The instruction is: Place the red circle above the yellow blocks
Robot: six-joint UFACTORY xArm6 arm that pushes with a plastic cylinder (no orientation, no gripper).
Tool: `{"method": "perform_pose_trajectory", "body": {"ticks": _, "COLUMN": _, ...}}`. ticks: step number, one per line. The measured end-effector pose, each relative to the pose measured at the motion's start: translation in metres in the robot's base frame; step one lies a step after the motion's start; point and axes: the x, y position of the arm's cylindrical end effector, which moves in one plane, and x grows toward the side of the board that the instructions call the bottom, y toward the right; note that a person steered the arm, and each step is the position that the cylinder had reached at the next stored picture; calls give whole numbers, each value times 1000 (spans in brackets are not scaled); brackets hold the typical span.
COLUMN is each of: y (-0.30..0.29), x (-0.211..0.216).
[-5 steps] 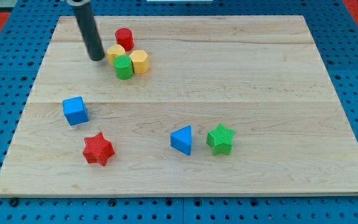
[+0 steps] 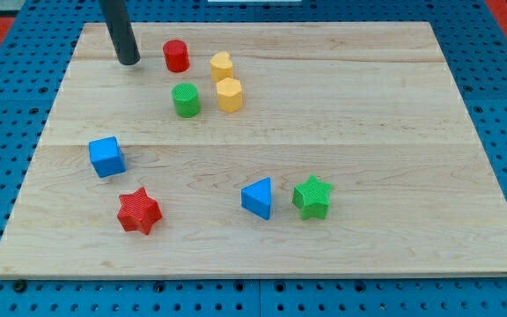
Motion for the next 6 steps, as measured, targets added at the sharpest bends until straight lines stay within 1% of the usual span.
{"method": "perform_pose_trajectory", "body": {"ticks": 1, "y": 65, "x": -8}}
{"method": "perform_pose_trajectory", "body": {"ticks": 2, "y": 116, "x": 9}}
{"method": "perform_pose_trajectory", "body": {"ticks": 3, "y": 100, "x": 36}}
{"method": "perform_pose_trajectory", "body": {"ticks": 4, "y": 36, "x": 59}}
{"method": "perform_pose_trajectory", "body": {"ticks": 5, "y": 25, "x": 97}}
{"method": "perform_pose_trajectory", "body": {"ticks": 6, "y": 45, "x": 161}}
